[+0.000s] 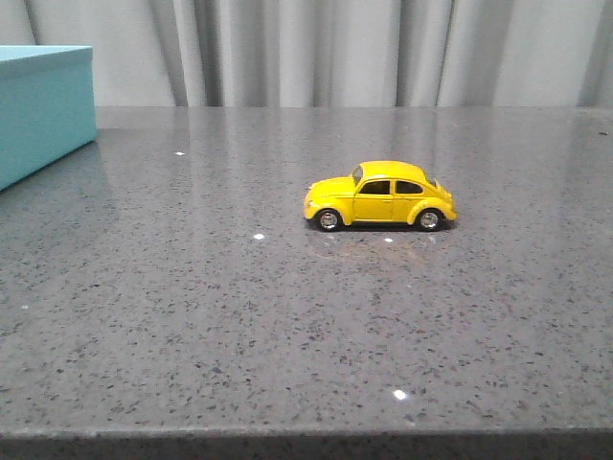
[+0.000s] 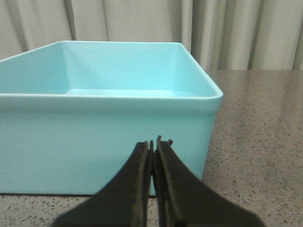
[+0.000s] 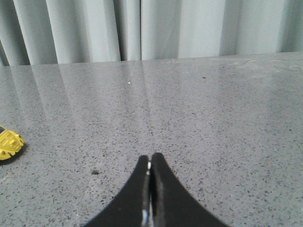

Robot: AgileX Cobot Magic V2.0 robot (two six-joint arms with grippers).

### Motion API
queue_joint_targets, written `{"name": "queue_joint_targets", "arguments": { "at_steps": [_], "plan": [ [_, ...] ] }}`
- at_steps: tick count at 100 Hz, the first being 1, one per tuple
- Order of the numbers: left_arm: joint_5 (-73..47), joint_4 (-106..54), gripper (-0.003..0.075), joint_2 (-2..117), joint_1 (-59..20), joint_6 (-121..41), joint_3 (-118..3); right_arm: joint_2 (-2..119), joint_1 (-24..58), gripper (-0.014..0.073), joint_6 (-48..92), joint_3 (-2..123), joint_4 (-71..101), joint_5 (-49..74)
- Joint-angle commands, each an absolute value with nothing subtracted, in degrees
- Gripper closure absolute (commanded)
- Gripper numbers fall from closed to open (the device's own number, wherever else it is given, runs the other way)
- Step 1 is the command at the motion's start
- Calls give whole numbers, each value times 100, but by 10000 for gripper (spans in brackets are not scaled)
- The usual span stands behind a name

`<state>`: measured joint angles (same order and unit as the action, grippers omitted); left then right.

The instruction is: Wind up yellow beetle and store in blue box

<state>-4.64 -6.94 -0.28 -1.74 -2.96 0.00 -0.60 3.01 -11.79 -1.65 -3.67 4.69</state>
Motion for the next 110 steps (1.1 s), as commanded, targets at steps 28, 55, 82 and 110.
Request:
{"name": "queue_joint_targets", "arguments": {
  "at_steps": [28, 55, 82, 110],
  "plan": [
    [118, -738, 739, -211, -159, -260, 119, -187, 271, 711, -1145, -70, -380, 0],
    [118, -738, 739, -211, -159, -260, 119, -187, 271, 711, -1145, -70, -380, 0],
    [120, -738, 739, -211, -159, -260, 119, -187, 271, 711, -1145, -70, -380, -191],
    [167, -1245, 739, -211, -159, -260, -99, -169, 282, 709, -1145, 180, -380, -821]
  ]
}}
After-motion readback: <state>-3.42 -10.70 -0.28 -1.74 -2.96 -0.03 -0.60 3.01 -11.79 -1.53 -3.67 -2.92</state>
